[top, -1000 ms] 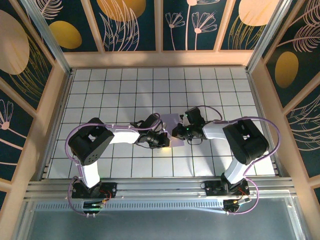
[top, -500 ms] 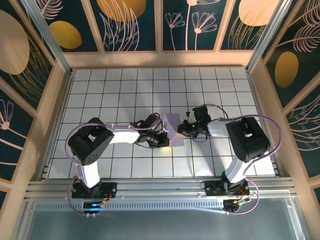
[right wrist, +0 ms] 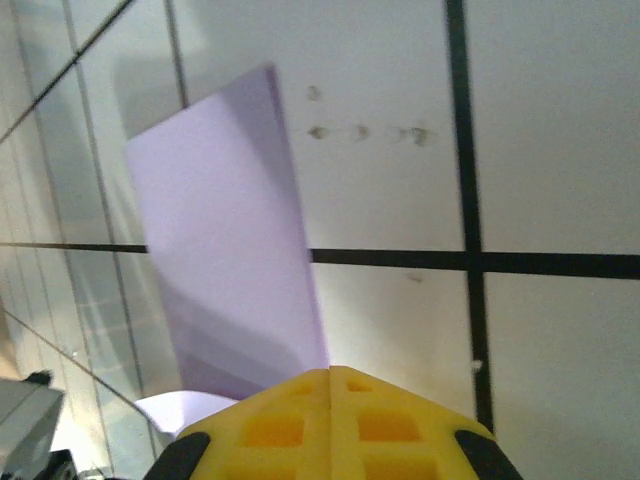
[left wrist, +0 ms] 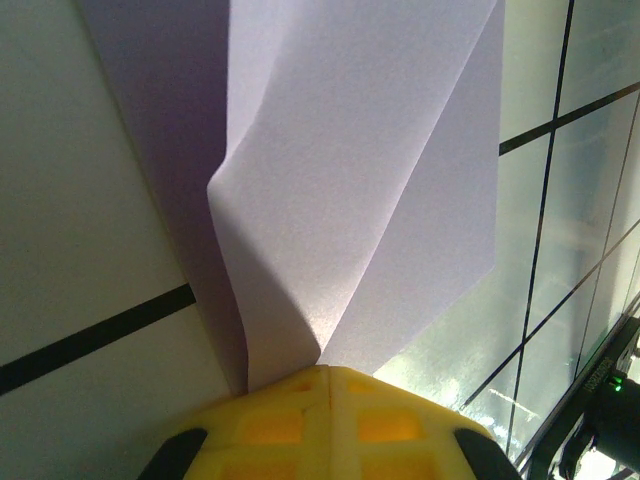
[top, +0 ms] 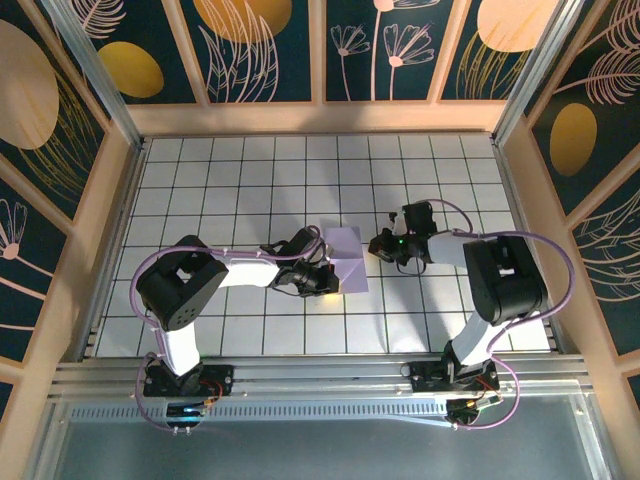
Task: Fold a paper plane with a square sheet of paper (fold left side to right side)
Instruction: Fold the triangle a second time at the center of the table.
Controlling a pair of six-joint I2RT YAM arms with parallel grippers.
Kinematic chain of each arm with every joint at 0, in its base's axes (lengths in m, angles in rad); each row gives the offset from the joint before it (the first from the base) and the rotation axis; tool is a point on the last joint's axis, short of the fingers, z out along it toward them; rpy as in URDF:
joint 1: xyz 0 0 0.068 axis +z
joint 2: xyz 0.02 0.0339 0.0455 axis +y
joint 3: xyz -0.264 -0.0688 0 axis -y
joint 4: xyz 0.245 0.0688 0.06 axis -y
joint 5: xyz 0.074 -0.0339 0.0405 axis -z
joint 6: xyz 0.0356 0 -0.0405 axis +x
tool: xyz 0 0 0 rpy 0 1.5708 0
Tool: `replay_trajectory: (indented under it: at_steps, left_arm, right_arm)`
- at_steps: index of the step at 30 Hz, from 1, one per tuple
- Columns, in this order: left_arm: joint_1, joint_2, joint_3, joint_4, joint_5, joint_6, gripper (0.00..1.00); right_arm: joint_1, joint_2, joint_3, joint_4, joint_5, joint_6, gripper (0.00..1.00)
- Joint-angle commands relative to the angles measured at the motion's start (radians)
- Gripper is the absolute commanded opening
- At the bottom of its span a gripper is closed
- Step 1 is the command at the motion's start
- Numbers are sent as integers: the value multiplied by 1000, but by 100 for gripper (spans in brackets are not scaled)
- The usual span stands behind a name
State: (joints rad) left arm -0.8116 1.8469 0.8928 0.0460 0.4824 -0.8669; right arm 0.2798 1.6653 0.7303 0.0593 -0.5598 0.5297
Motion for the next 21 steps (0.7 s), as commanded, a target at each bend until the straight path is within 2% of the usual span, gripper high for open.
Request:
replay_trajectory:
  at_steps: [1, 7, 12, 21]
  left_arm:
    - [-3, 22, -19, -81, -25, -11, 0]
    - [-3, 24, -18, -83, -25, -9, 0]
    - [-2, 23, -16, -86, -25, -6, 0]
    - [-3, 1, -3, -90, -16, 12, 0]
  right_arm:
    - [39, -76, -17, 0, -41, 13, 0]
    - [144, -42, -73, 102, -72, 96, 0]
    - [168, 28, -85, 172, -80, 130, 0]
    - [164, 91, -87, 82, -20, 106, 0]
